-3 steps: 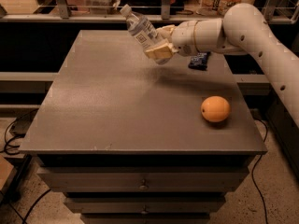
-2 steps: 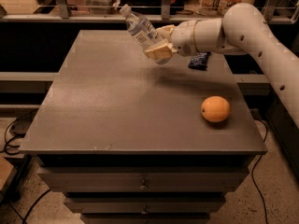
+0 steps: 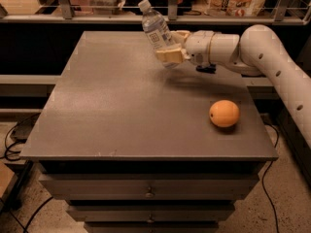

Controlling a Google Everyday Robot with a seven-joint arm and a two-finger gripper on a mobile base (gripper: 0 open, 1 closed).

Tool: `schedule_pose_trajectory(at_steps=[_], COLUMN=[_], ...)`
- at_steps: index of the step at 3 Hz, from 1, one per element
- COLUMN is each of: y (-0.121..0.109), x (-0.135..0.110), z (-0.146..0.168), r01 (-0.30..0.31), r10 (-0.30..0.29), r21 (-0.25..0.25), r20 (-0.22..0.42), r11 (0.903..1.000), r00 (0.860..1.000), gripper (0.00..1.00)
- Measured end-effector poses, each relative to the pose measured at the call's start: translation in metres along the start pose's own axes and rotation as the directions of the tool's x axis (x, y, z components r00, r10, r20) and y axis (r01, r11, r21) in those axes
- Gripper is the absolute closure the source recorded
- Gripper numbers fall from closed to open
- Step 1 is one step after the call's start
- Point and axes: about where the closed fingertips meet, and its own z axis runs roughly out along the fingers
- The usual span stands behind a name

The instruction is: Place blue plastic bottle upright

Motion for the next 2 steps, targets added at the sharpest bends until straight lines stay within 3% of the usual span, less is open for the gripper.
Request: schedule_pose_trajectory(at_steps=[2], y=[-0.0104], x=[0.0019], z=[-0.0178], r01=[-0.037], r10=[0.032], r21=[0.051], r20=[0.077], r11=[0.998], r00=[0.996], gripper=[1.0])
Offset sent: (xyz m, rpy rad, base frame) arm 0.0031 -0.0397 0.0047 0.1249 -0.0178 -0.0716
